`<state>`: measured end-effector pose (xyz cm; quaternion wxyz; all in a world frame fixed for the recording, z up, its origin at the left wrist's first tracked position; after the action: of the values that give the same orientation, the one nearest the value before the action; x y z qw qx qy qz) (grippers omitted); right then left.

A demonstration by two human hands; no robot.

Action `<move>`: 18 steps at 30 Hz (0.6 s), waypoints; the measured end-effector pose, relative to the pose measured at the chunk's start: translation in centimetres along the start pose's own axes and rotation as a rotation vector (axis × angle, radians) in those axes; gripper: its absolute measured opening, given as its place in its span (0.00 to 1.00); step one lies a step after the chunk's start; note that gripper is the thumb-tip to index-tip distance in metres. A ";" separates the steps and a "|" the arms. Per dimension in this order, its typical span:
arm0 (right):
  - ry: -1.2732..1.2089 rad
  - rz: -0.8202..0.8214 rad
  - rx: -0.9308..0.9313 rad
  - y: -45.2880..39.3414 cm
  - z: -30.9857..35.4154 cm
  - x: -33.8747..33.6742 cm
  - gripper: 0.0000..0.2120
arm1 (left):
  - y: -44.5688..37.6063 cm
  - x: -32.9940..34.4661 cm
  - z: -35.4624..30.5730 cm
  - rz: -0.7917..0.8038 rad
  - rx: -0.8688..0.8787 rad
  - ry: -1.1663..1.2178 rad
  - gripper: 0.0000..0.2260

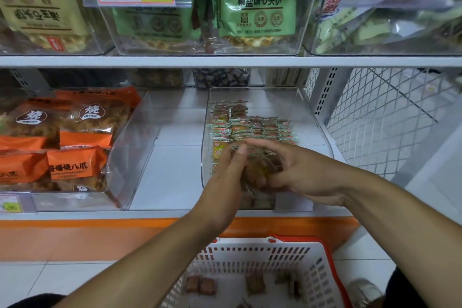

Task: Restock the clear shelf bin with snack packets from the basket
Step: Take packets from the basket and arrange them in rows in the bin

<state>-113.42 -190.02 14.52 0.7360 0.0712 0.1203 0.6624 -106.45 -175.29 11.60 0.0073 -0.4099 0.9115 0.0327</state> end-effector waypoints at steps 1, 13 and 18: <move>0.076 -0.017 -0.024 -0.3 0.1 -0.2 0.39 | -0.5 0.3 0.0 -0.008 -0.036 -0.042 0.30; 0.669 -0.523 0.047 -9.9 1.1 -7.9 0.28 | -4.6 1.5 0.1 -0.130 -0.009 -0.360 0.08; 0.792 -0.498 0.022 -15.0 1.0 -8.8 0.28 | -5.7 1.2 1.1 -0.061 0.104 -0.590 0.15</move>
<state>-99.58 -200.38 12.27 0.7694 -0.2103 0.4122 0.4403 -102.96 -179.90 10.14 0.2938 -0.4090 0.8577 0.1034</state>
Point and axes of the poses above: each hand's wrist, its own y-axis away from the middle knuckle, its own x-axis out of the palm, z = x × y, the point moved 3 cm from there along -y, towards the middle knuckle, and after that the axes turned 4 degrees about -z, right-handed, at the moved point
